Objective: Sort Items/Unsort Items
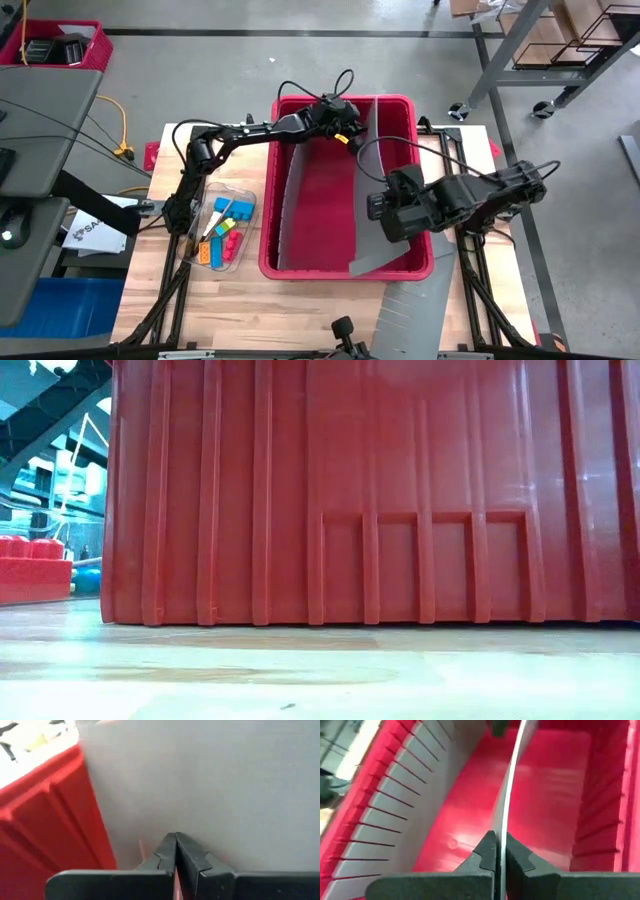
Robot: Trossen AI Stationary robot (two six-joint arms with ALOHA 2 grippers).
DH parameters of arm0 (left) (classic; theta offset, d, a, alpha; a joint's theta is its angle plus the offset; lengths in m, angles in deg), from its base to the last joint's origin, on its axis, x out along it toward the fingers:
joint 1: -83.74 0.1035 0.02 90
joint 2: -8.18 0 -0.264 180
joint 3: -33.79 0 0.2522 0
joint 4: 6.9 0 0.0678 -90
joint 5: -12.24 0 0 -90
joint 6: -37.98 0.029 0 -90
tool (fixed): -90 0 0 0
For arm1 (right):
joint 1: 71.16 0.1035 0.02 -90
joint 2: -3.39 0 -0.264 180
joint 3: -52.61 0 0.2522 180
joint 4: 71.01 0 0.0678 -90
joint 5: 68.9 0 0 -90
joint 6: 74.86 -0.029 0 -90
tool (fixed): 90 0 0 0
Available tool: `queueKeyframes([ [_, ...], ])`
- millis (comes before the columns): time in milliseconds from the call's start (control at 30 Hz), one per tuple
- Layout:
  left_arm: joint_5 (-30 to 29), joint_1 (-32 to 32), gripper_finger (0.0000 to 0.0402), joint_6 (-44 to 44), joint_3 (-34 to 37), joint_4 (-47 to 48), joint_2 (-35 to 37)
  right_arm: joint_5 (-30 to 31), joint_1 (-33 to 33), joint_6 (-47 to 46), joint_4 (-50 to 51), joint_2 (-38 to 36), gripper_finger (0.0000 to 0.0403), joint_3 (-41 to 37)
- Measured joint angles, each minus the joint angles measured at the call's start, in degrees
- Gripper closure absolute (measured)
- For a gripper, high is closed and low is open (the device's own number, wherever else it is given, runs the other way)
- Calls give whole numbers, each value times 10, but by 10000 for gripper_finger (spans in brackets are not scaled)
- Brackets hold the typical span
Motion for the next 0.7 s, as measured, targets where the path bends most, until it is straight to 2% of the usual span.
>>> queueKeyframes([
  [133, 2, -2, 401, 0, -2, -9, 2, -1, 2, -20, -2, -16, 403, -20],
  [367, -4, -7, 402, -18, -2, -41, 1, 5, -12, 48, 2, -17, 403, 16],
  [700, -16, -6, 401, 53, 10, 59, 1, 5, -29, 126, -3, -20, 403, 21],
])
